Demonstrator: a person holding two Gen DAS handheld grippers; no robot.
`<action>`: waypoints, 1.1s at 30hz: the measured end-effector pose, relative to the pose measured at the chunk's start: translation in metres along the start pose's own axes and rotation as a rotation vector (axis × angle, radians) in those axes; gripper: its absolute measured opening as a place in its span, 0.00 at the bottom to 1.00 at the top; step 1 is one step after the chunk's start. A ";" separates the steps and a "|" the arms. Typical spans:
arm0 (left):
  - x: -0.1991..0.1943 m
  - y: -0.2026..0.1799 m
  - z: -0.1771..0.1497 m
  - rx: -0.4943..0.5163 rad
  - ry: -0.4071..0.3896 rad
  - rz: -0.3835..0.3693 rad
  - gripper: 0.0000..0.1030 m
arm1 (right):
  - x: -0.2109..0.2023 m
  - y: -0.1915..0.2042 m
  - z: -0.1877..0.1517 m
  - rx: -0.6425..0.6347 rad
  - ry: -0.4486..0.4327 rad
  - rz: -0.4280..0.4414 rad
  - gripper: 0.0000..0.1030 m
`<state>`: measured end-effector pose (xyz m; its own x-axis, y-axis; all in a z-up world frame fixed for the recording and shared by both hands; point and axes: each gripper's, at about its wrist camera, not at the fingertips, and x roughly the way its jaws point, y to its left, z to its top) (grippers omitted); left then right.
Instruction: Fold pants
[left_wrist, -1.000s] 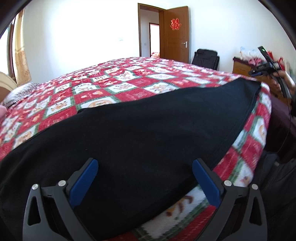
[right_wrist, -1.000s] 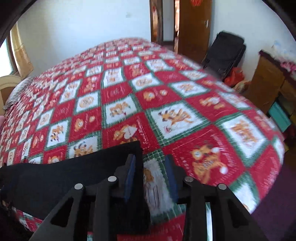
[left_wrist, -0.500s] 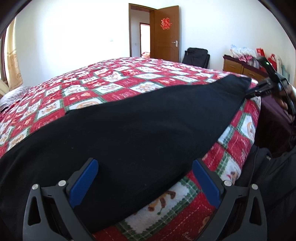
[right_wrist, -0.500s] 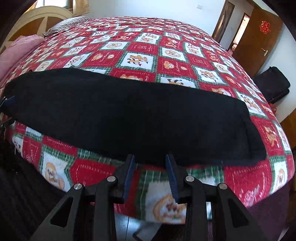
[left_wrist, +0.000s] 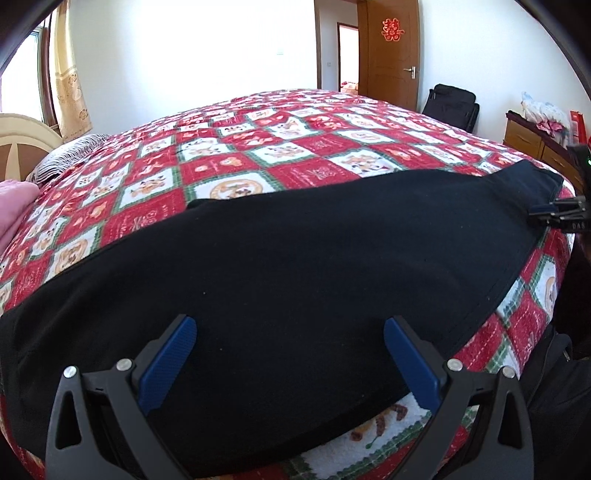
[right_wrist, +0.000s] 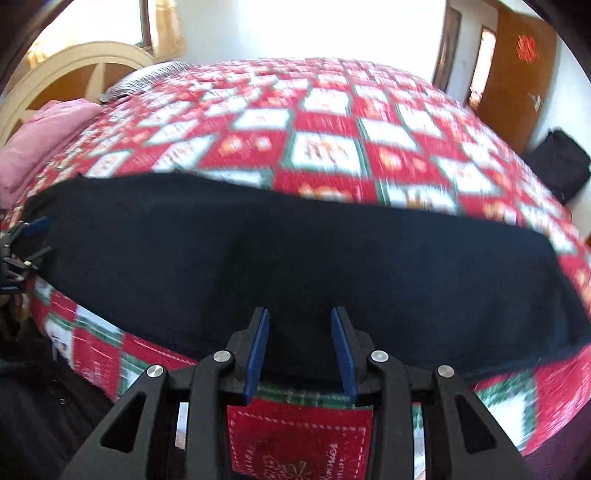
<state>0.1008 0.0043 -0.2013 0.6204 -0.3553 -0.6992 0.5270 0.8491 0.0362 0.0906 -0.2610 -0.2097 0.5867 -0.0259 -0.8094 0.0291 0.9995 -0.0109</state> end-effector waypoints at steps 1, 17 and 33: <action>0.000 0.000 0.000 0.001 0.000 0.003 1.00 | 0.000 -0.003 -0.005 0.006 -0.004 0.013 0.36; -0.016 0.012 0.014 -0.062 -0.006 0.029 1.00 | -0.047 -0.043 0.000 0.099 -0.137 -0.041 0.44; 0.007 -0.017 0.057 0.004 -0.072 -0.013 1.00 | -0.032 -0.085 -0.015 0.166 -0.079 -0.073 0.44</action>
<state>0.1288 -0.0350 -0.1659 0.6537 -0.3932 -0.6466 0.5374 0.8428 0.0308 0.0574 -0.3449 -0.1917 0.6395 -0.1060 -0.7615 0.2029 0.9786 0.0342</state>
